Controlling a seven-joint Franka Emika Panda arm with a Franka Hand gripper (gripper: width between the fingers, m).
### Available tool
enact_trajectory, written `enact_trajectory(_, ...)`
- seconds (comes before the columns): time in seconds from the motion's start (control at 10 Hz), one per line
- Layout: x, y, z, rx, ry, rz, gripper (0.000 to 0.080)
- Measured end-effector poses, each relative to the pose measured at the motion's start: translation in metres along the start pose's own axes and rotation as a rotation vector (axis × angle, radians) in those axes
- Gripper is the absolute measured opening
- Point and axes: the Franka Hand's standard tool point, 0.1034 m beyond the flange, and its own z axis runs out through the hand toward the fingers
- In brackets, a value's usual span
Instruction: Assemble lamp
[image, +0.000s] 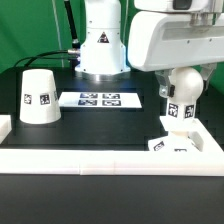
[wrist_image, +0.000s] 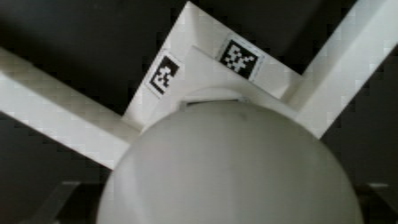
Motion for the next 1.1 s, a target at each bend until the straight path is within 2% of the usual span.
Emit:
enact_trajectory(0.8,0.0003,-0.0004,-0.0001,0.001,0.001,0.469,0.0580)
enact_trajectory(1.1,-0.0013,0.0037,0.0002,0.040,-0.001,0.746,0.0580)
